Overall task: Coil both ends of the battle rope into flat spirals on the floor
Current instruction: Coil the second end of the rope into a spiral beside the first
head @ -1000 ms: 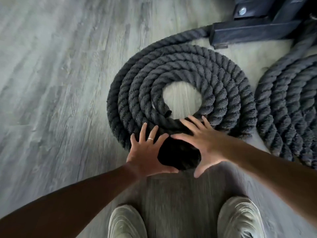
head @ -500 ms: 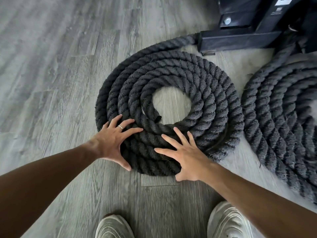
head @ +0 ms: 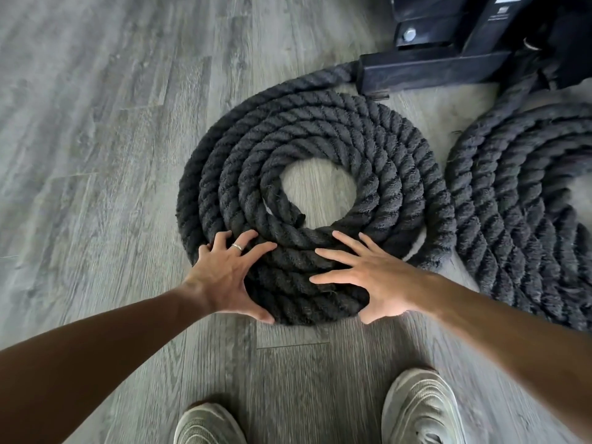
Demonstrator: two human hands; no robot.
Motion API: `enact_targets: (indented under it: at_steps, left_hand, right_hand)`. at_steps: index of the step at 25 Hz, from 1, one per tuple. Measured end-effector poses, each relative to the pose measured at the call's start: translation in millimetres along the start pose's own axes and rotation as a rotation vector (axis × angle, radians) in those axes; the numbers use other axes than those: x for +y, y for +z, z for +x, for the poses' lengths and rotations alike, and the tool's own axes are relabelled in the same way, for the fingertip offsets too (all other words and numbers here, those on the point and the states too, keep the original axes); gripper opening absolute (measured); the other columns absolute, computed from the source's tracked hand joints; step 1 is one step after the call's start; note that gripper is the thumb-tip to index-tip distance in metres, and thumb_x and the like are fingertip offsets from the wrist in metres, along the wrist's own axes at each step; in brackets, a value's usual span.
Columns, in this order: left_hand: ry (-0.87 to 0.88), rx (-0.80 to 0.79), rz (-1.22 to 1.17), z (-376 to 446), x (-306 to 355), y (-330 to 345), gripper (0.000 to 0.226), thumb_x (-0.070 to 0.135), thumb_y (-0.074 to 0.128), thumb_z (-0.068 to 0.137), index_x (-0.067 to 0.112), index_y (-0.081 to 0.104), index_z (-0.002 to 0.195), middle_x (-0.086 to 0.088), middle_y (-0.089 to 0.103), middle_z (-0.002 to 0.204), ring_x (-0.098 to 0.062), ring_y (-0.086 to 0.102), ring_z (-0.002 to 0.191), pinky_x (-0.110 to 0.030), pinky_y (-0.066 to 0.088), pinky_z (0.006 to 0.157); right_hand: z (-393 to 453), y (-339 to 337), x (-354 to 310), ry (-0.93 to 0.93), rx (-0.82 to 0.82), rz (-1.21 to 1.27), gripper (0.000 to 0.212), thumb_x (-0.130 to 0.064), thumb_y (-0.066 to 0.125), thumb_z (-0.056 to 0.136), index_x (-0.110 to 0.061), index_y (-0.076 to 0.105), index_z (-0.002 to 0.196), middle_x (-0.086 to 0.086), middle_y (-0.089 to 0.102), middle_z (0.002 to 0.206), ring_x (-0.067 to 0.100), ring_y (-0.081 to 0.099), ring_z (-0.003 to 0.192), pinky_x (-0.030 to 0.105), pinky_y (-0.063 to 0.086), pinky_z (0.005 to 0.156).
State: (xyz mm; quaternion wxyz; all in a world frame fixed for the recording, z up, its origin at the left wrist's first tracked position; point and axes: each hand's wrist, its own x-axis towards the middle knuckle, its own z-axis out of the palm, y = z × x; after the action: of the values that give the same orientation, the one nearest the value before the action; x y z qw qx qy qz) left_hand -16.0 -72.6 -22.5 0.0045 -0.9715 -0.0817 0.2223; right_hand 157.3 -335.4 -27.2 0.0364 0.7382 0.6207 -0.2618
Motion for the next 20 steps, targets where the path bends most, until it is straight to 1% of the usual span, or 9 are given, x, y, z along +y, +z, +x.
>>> enact_targets:
  at_steps: [8,10,12,14,16,17,18,19,20]
  left_hand:
    - [-0.088,0.028,-0.011,2.7,50.5,1.4,0.139,0.113,0.018,0.03,0.051,-0.014,0.15,0.001,0.005,0.165,-0.043,0.016,0.139,-0.062,0.036,0.1]
    - [-0.073,0.057,-0.018,0.8,47.6,4.5,0.137,0.113,0.02,0.033,0.053,-0.015,0.151,0.003,0.005,0.166,-0.042,0.016,0.142,-0.061,0.035,0.102]
    - [-0.049,0.129,-0.021,-1.8,39.3,9.4,0.133,0.113,0.026,0.038,0.054,-0.001,0.154,0.002,0.017,0.165,-0.042,0.025,0.14,-0.064,0.04,0.097]
    - [-0.035,0.247,-0.042,0.4,30.7,15.7,0.12,0.109,0.035,0.047,0.054,0.02,0.153,-0.002,0.034,0.157,-0.043,0.039,0.13,-0.067,0.046,0.086]
    - [-0.145,0.339,-0.12,10.4,12.2,17.6,0.104,0.104,0.039,0.056,0.056,0.027,0.148,-0.005,0.036,0.149,-0.044,0.041,0.123,-0.07,0.047,0.083]
    - [-0.256,0.358,-0.181,18.1,-2.8,19.5,0.098,0.101,0.04,0.059,0.058,0.028,0.146,-0.008,0.034,0.147,-0.047,0.039,0.124,-0.071,0.045,0.086]
    - [-0.371,0.363,-0.259,27.3,-23.8,23.3,0.094,0.1,0.042,0.06,0.057,0.028,0.143,-0.012,0.032,0.147,-0.05,0.037,0.125,-0.073,0.043,0.09]
    - [-0.477,0.349,-0.361,36.2,-47.6,27.4,0.096,0.099,0.044,0.059,0.054,0.028,0.142,-0.017,0.033,0.147,-0.053,0.037,0.127,-0.074,0.041,0.094]
    - [-0.558,0.305,-0.492,42.8,-70.0,32.6,0.103,0.099,0.047,0.057,0.047,0.029,0.144,-0.022,0.035,0.148,-0.054,0.036,0.129,-0.074,0.038,0.099]
  right_hand:
    - [-32.5,-0.4,36.6,-0.04,0.025,-0.014,0.112,-0.04,0.084,0.064,-0.059,0.017,0.153,-0.02,-0.012,0.167,0.011,-0.03,0.149,0.057,-0.008,0.122]
    - [-37.4,6.3,27.7,-0.003,0.05,-0.025,0.107,-0.052,0.08,0.067,-0.056,0.017,0.154,-0.014,-0.012,0.169,0.013,-0.027,0.15,0.053,-0.01,0.122]
    - [-43.8,10.0,16.2,0.053,0.169,0.102,0.09,-0.072,0.066,0.075,-0.054,0.023,0.153,-0.01,-0.007,0.17,0.015,-0.023,0.152,0.05,-0.013,0.121]
    - [-53.3,19.5,12.5,0.257,0.503,0.186,0.074,-0.074,0.052,0.084,-0.047,0.035,0.151,-0.003,0.006,0.17,0.022,-0.013,0.155,0.057,-0.006,0.122]
    - [-58.1,34.2,11.7,0.748,0.751,0.308,0.074,-0.062,0.047,0.092,-0.036,0.024,0.158,0.003,0.001,0.17,0.029,-0.009,0.155,0.06,0.005,0.123]
    - [-57.6,39.3,10.8,0.97,0.759,0.503,0.079,-0.057,0.044,0.096,-0.032,0.007,0.162,0.004,-0.011,0.169,0.032,-0.003,0.156,0.057,0.017,0.122]
    - [-53.4,43.1,8.6,1.096,0.723,0.72,0.082,-0.055,0.04,0.1,-0.029,-0.01,0.161,0.004,-0.021,0.168,0.035,0.009,0.155,0.054,0.031,0.118]
    - [-47.2,48.0,6.3,1.142,0.676,0.856,0.083,-0.054,0.035,0.103,-0.027,-0.022,0.157,0.005,-0.026,0.166,0.036,0.019,0.153,0.052,0.037,0.115]
    - [-40.4,52.6,4.3,1.154,0.636,0.87,0.082,-0.056,0.027,0.103,-0.025,-0.03,0.153,0.008,-0.027,0.166,0.035,0.018,0.153,0.051,0.029,0.12]
